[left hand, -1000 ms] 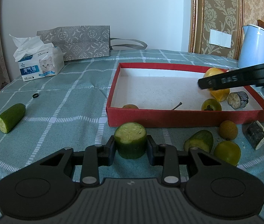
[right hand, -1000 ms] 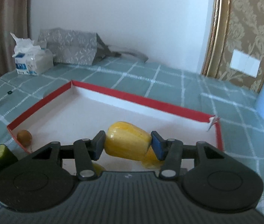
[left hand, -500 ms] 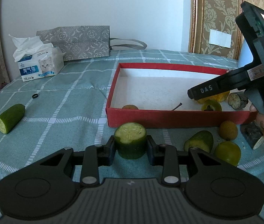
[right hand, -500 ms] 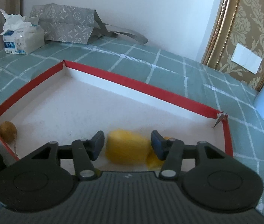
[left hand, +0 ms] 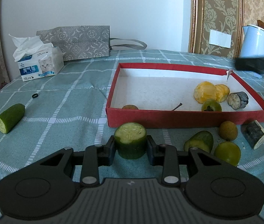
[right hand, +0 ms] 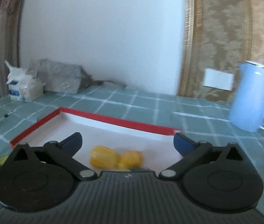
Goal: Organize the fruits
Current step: 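Carry the yellow fruit piece into the red tray and open the right tool, then carry the cucumber chunk into the red tray and open the left tool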
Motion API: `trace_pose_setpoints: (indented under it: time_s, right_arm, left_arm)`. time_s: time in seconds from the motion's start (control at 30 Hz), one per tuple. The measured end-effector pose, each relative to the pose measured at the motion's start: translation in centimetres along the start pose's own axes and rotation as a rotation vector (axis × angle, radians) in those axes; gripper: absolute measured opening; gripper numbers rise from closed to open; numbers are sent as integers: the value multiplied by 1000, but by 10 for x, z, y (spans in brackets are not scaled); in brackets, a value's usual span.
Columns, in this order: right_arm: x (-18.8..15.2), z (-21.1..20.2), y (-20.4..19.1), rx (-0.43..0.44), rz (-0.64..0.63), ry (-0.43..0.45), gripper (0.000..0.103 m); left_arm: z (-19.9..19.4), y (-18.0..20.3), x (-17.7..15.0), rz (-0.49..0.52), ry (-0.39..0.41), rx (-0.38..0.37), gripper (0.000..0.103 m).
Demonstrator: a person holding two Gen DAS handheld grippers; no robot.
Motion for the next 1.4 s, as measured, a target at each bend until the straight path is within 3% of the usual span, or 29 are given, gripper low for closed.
trace_pose_setpoints:
  time_s: [0.2, 0.37, 0.47, 0.6, 0.77, 0.9, 1.2, 1.4]
  right_arm:
    - [-42, -45, 45, -163, 60, 2, 103]
    - [-79, -57, 68, -264, 103, -92, 103]
    - [-90, -52, 67, -251, 103, -153, 103]
    - [-89, -49, 56, -221, 97, -159, 103]
    - [-92, -29, 32, -196, 17, -263, 103]
    - [-91, -30, 24, -213, -18, -251, 103]
    - [-96, -27, 47, -112, 167, -287, 103]
    - [-97, -27, 46, -116, 156, -290, 103]
  left_arm:
    - [0, 0, 0, 1, 0, 1, 33]
    - [0, 0, 0, 1, 0, 1, 33]
    - [0, 0, 0, 1, 0, 1, 33]
    - [1, 1, 0, 2, 0, 2, 33]
    - [0, 1, 0, -1, 0, 1, 33]
    - [0, 0, 0, 1, -1, 3, 33]
    - [-4, -6, 1, -36, -1, -3, 33]
    - [-5, -12, 2, -61, -1, 2, 33]
Point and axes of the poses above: each gripper's, at about its wrist camera, not at the fingertips, and z roughly the way its jaws point, y to its right, x to its top, the point moved 5 cm from there along z, roughly the way its jaws point, and after that the axes turned 3 degrees about x, right-handed, at the moved point
